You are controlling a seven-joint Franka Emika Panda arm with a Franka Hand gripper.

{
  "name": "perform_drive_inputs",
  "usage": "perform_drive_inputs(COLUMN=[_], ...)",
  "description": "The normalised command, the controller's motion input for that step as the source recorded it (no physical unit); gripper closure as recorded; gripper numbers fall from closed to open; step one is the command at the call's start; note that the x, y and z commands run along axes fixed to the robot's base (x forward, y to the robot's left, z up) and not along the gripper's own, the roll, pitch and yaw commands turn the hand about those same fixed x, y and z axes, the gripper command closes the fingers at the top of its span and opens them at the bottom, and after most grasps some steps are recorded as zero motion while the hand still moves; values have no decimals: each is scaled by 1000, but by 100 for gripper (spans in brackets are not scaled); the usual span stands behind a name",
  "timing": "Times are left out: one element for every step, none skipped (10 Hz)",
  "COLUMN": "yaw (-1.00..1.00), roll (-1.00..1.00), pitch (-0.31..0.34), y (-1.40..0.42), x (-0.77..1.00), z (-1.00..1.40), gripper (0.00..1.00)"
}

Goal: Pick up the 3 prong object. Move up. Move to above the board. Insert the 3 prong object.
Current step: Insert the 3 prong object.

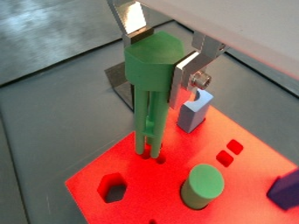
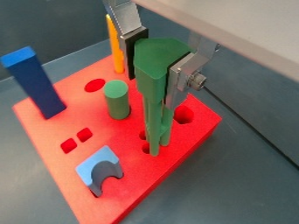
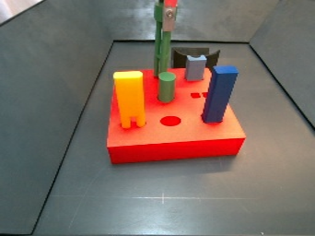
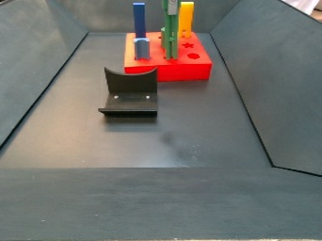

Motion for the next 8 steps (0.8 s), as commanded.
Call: perform_drive_inputs(yaw=[-483, -323, -103, 0, 0, 66, 57, 3], roll=[-141, -161, -109, -71, -79, -226, -284, -220], pitch=[-126, -90, -39, 0, 0, -64, -99, -91], y=[-3, -6, -9, 0, 0, -71, -51, -14], x=[-249, -111, 0, 60, 214, 120, 80, 0], z=[0, 0, 0, 0, 0, 71, 77, 0], gripper=[100, 100, 100, 100, 100, 100, 100, 100])
